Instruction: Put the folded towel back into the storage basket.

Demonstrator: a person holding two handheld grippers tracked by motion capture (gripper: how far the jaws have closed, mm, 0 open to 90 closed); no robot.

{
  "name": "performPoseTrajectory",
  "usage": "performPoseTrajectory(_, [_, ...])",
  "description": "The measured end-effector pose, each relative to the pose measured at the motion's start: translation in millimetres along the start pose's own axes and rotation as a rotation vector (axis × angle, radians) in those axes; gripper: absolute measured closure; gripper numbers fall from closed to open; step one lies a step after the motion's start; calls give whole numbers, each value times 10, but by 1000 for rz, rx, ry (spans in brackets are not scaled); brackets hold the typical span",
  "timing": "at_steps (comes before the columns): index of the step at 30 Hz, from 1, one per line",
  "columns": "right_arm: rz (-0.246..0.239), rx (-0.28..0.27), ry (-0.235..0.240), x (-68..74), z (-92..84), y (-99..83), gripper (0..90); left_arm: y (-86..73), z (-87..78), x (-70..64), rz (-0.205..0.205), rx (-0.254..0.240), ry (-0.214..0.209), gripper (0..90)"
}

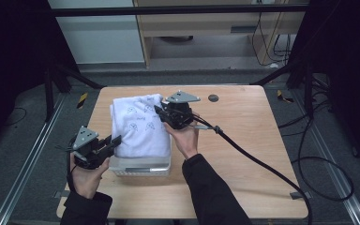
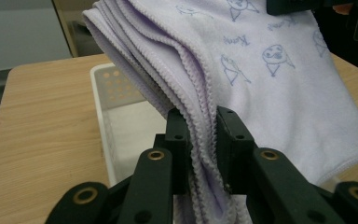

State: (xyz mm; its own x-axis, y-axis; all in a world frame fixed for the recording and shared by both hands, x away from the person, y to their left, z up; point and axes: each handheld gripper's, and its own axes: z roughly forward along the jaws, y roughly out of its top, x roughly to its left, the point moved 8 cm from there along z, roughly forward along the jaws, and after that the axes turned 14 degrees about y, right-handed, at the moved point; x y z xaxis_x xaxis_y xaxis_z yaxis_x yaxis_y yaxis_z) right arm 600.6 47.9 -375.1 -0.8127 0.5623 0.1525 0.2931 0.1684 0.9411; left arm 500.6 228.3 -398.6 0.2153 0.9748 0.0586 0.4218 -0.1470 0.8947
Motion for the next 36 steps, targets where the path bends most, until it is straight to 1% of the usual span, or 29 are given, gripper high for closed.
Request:
performPoseTrajectory(5, [7,9,-5,-19,79,-48,750,-41,65,47,1,18,12,752])
performPoseTrajectory(11, [17,25,-10,-58,183,-113,750,-92,154,99,2,41,16,752])
performPoseTrajectory(15, [18,39,-17,-82,244,-177,750,-139,214,120,11,60,20,752])
performPoseTrajectory(20, [9,55,-32,-104,313,-259,750,-201,290,133,28,80,36,752])
performPoseTrajectory(23, [7,62,-40,-114,340,-294,750,-242,334,134,37,93,38,752])
performPoseTrajectory(27, [2,79,-50,-123,364,-348,749,-299,395,121,38,112,39,752])
performPoseTrajectory(36, [22,104,-54,-172,417,-485,748,-393,472,98,48,147,46,752])
